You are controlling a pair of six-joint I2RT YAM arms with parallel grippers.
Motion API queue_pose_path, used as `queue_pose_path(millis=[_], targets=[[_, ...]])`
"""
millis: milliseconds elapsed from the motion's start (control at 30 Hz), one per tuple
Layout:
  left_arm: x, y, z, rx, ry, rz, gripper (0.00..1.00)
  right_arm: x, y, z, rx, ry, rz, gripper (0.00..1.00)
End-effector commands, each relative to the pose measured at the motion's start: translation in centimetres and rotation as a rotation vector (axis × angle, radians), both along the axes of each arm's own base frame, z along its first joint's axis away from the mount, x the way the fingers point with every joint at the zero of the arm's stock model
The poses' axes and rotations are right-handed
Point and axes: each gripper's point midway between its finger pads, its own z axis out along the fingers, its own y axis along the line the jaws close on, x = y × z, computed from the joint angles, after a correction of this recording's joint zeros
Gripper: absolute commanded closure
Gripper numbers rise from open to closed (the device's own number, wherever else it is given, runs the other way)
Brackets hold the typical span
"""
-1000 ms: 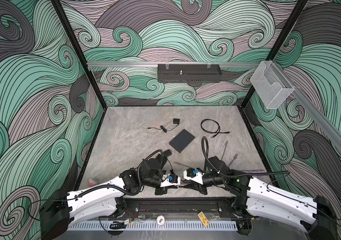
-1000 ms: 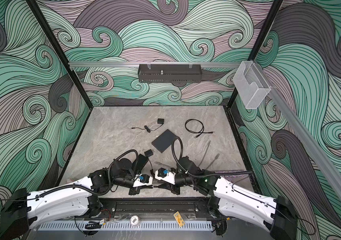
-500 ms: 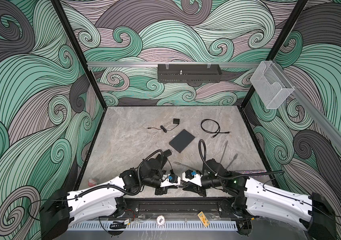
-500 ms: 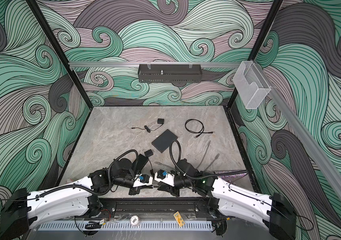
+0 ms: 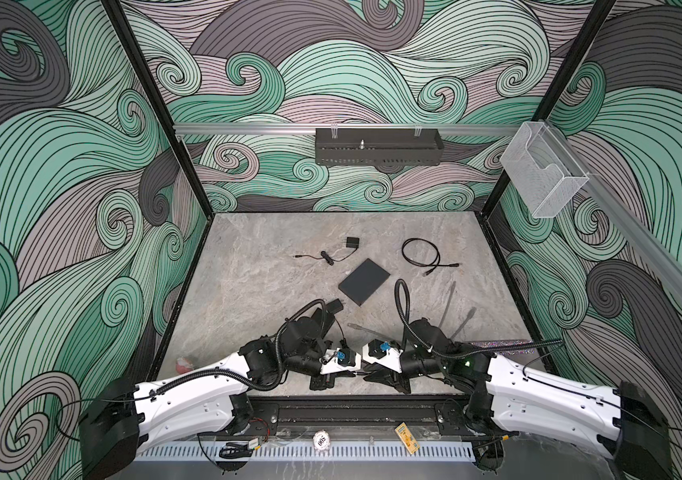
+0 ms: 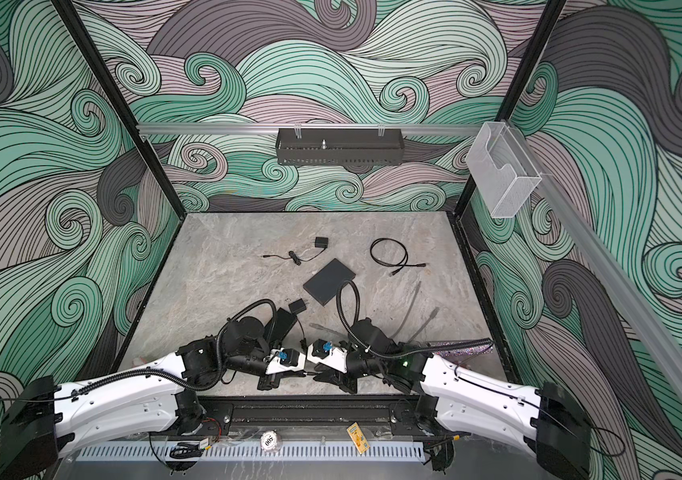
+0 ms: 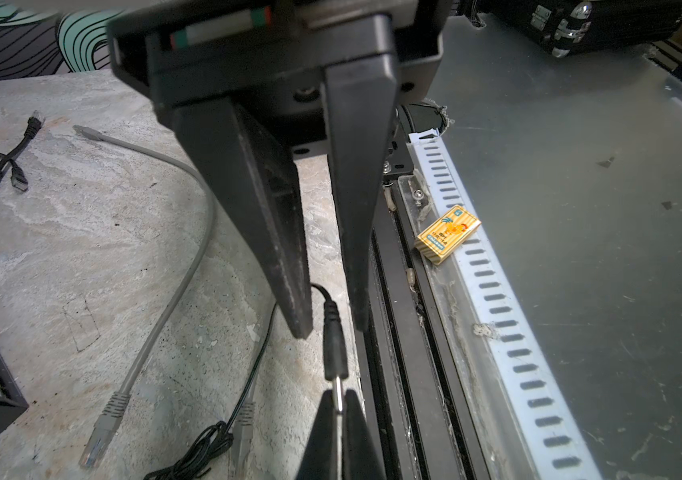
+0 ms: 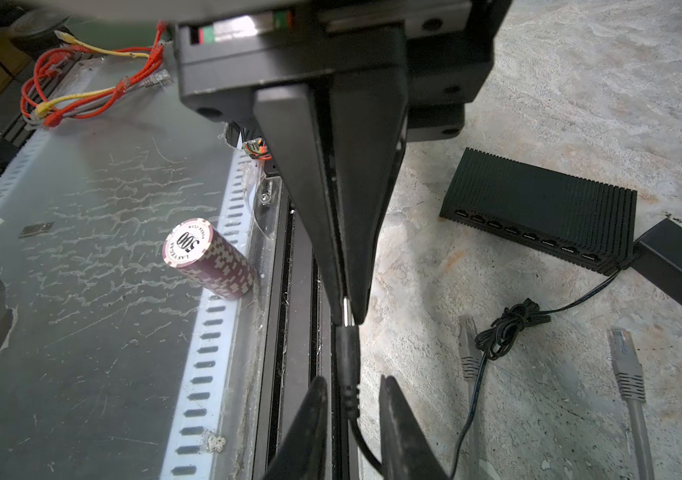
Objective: Insert the plug into the switch port
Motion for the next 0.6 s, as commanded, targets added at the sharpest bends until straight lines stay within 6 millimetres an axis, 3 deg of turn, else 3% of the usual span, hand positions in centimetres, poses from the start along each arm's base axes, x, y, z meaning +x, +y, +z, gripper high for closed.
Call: queue_pose_path(millis=[0,200,467,567], targets=[[-0.1,-0.3,0.8,-0.017,-0.008,-0.016,1.00,0.1,0.0,-0.7,-0.011,-0.001,-0.011,0.74],[-0.2,-0.3,0.9,-0.020,-0.010,-0.016,1.00,0.0,0.0,-0.5,0.005,-0.003,-0.011,0.80],[0.0,-0.3,1.0,-0.020,-0.009,-0.001,1.00,-0.2,-0.2,-0.6,0.005,0.004,-0.009,1.00],[0.8,-0.2,1.5,-0.032,-0.003,0.062,1.00,-0.1,-0.2,-0.6,0.007,0.002,-0.017,1.00]])
